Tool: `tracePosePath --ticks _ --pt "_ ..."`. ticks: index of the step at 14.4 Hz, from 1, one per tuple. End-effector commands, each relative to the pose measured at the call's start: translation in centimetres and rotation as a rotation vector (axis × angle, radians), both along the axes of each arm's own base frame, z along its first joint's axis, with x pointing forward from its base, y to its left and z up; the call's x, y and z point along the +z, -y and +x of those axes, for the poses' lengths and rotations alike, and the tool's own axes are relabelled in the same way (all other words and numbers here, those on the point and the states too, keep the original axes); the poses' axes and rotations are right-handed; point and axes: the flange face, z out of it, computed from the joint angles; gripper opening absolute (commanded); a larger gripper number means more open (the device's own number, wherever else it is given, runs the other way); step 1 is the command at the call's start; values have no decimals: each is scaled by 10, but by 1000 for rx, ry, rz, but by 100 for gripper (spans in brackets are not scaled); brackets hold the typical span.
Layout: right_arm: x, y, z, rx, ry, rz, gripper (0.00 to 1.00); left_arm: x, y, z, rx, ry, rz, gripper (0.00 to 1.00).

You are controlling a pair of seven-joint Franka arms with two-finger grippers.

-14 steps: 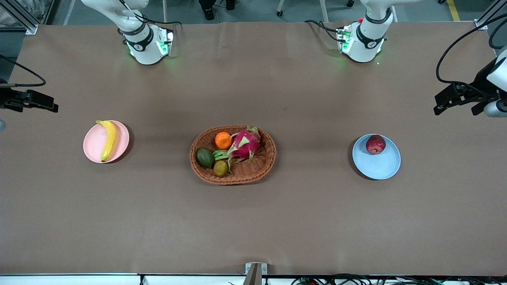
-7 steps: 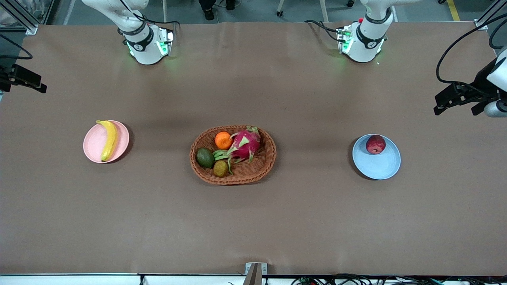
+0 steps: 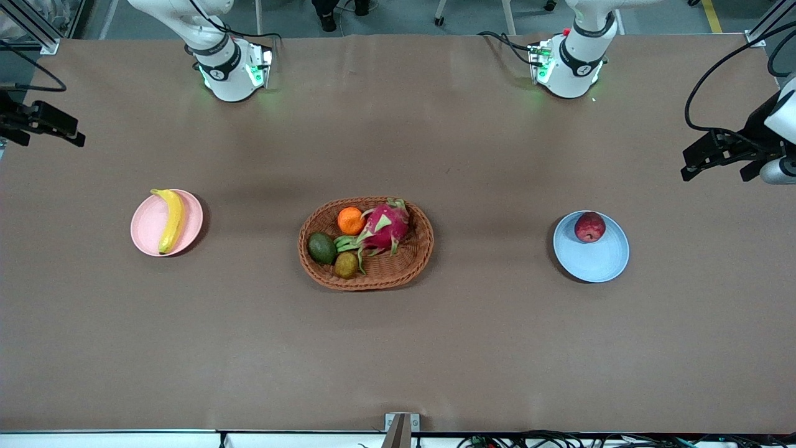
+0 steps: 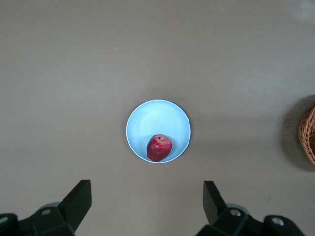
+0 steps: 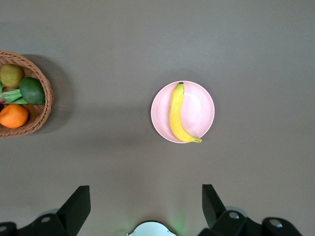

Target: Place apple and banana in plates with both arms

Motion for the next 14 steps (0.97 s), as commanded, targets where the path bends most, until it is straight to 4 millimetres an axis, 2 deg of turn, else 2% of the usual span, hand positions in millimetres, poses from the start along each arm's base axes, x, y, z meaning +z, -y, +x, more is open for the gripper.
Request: tracePosePath --ticks 1,8,14 --pt "1 -5 -13 11 21 16 100 5 -1 -3 -2 -1 -17 100" --pt "1 7 -12 -10 31 18 100 5 -1 -3 -2 -1 -17 100" --pt "2 3 -12 -3 34 19 100 5 -1 -4 -2 -2 -16 100"
